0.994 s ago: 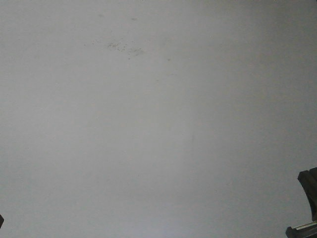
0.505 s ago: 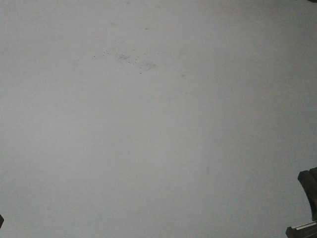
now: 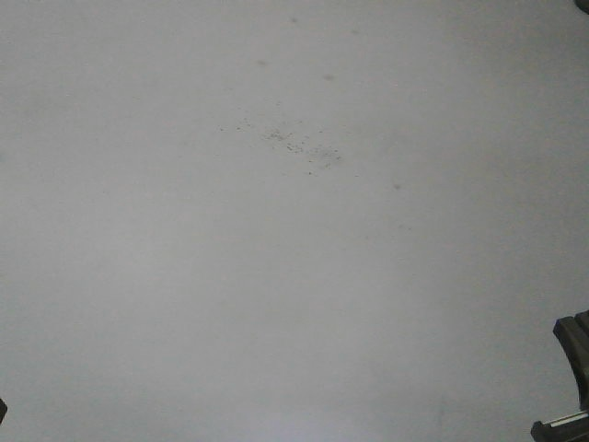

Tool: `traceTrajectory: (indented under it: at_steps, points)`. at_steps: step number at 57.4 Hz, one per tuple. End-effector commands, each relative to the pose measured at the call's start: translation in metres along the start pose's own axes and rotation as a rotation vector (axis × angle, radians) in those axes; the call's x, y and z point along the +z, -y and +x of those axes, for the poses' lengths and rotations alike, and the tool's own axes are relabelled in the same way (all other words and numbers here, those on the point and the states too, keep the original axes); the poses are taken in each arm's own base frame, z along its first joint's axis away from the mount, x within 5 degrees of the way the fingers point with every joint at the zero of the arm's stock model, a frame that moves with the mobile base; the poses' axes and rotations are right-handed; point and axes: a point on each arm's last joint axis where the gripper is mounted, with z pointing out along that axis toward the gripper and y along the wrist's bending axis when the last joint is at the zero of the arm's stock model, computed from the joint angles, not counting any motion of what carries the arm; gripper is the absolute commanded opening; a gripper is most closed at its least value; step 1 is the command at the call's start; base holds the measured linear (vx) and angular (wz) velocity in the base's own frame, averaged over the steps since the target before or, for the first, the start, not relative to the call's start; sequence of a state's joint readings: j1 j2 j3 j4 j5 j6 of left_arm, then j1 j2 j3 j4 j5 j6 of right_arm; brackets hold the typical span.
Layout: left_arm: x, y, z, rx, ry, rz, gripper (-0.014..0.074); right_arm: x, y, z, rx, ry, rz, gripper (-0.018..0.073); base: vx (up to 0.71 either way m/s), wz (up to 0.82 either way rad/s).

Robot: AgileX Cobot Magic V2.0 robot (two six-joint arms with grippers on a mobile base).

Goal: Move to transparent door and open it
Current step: 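Turn and drive the base up to the white-framed sliding glass door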

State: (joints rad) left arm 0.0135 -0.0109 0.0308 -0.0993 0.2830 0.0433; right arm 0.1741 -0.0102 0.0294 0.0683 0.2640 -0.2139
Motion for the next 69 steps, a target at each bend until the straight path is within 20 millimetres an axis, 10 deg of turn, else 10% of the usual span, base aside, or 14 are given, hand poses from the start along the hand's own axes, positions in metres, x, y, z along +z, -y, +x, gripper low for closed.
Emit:
traceTrajectory:
  at_steps: [1,69]
  points:
    - [0.0001,-0.0001,-0.0032,-0.016,0.081,0.003,-0.0006,-0.0010,0.0019,-0.0066,-0.012,0.092,0.027,-0.0004,0.55,0.40]
    - [0.0001,-0.0001,-0.0032,-0.016,0.081,0.003,-0.0006,-0.0010,0.0019,-0.0066,-0.012,0.092,0.027,-0.0004,0.53,0.58]
